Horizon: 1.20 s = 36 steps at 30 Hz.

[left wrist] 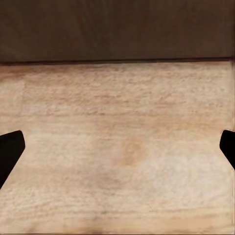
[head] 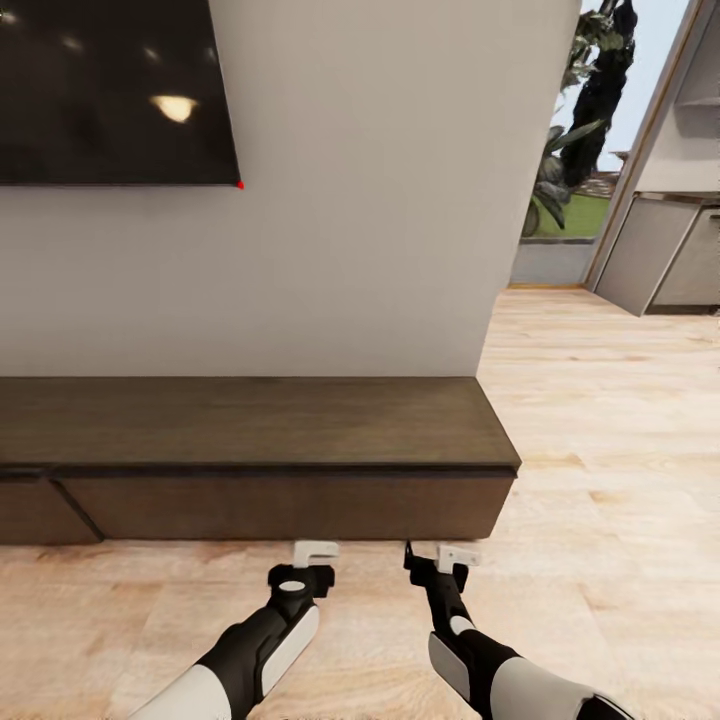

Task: Place each of the two pumpkins and all three candles from the living room inside a cabinet in the living room (use any cabinet), then make sure every cabinet is closed, and position the cauldron so it is next to a table in the living room.

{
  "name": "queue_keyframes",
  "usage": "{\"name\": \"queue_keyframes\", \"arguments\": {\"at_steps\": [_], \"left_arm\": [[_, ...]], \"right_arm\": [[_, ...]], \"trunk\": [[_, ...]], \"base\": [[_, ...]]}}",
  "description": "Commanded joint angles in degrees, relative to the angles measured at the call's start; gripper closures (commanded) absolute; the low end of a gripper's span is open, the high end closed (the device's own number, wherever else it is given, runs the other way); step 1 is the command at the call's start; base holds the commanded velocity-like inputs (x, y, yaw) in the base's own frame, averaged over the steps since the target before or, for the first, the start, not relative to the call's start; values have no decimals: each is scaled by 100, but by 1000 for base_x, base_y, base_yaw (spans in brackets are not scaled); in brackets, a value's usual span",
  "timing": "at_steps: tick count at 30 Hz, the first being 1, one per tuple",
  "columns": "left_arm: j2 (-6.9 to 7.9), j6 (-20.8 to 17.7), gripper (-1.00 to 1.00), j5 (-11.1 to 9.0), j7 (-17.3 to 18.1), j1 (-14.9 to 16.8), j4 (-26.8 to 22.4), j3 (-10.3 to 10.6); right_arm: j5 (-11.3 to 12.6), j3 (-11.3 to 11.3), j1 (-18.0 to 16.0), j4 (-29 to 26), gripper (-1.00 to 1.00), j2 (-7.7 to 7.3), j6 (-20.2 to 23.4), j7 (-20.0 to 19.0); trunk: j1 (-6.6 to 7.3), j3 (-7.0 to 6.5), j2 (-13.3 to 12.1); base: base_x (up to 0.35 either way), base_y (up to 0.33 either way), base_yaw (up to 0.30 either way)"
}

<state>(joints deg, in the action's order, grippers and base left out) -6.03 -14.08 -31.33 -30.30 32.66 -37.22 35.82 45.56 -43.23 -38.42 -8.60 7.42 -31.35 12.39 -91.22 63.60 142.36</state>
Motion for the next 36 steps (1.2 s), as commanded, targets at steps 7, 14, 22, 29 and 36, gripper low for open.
{"name": "queue_keyframes", "arguments": {"at_steps": [7, 14, 22, 29, 36], "left_arm": [[14, -1284, -100, -40, -47, 3, -600, -337], [14, -1920, -100, -38, -47, 3, -672, -901], [7, -2150, -100, -48, -54, 7, -626, -936], [12, -2210, -100, -52, -55, 7, -618, -937], [12, -2213, -100, -57, -55, 7, -616, -937]], "right_arm": [[370, -52, -4, -72, -100, 5, 576, 13], [399, -46, -5, -80, -100, 11, 887, 9], [392, -57, -3, -76, -100, 15, 1001, 12], [371, -63, -5, -80, -100, 9, 1099, 1], [387, -56, -2, -81, -100, 9, 1301, 2]], "trunk": [[46, -31, -78], [199, -156, -359], [375, -300, -680], [529, -426, -960], [683, -551, -1241]], "base": [[-11, 0, 0], [0, 0, 0], [0, 0, 0], [0, 0, 0], [0, 0, 0]]}}
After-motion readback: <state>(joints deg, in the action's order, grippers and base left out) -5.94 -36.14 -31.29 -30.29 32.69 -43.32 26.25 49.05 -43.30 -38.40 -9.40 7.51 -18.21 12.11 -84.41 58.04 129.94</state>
